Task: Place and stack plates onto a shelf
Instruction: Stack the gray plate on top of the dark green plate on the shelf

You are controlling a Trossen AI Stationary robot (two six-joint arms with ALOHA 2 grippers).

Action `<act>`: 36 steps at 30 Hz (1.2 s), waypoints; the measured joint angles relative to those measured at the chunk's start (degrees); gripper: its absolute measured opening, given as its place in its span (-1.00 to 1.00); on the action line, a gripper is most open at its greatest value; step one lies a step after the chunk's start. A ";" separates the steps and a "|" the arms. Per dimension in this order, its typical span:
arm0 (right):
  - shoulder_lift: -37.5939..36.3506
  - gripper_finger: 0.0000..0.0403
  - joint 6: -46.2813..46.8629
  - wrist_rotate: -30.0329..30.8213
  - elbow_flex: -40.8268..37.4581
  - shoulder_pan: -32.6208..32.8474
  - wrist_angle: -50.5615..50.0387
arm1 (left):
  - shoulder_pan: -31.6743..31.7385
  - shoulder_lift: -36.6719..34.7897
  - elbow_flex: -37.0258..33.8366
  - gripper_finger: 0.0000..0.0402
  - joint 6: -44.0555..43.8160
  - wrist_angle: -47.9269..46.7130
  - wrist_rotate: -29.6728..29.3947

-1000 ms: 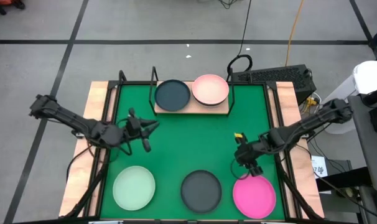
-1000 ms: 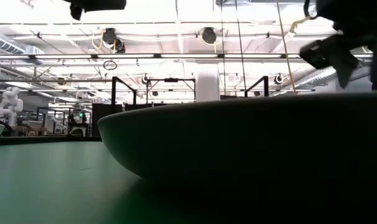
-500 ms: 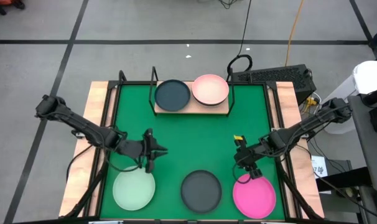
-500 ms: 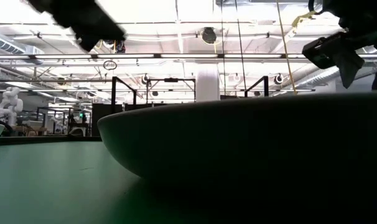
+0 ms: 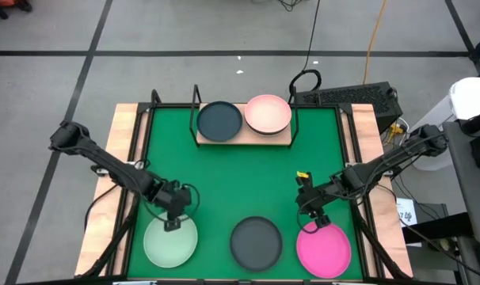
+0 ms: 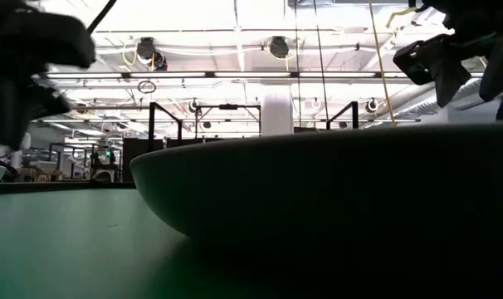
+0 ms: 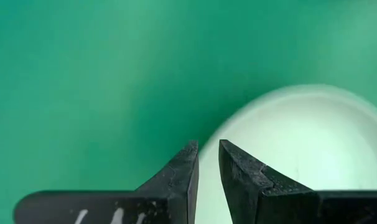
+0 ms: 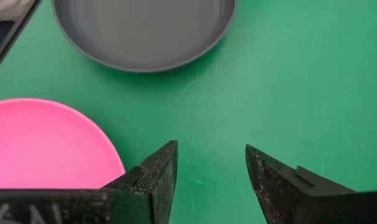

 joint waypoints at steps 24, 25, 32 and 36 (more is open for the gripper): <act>0.00 -0.16 -2.37 2.90 0.00 -0.03 2.25 | 2.93 6.23 3.98 -0.66 14.24 -4.23 10.54; 0.00 -0.16 -3.00 3.35 0.00 -0.04 2.47 | 3.41 6.23 5.57 -0.66 15.35 -6.30 10.34; 0.02 -0.16 -4.26 4.32 0.02 -0.02 4.75 | 5.29 6.18 15.28 -0.66 21.28 -15.34 2.27; 0.02 -0.16 -3.67 4.32 0.02 -0.02 4.55 | 5.45 6.42 15.13 -0.66 22.06 -15.56 1.33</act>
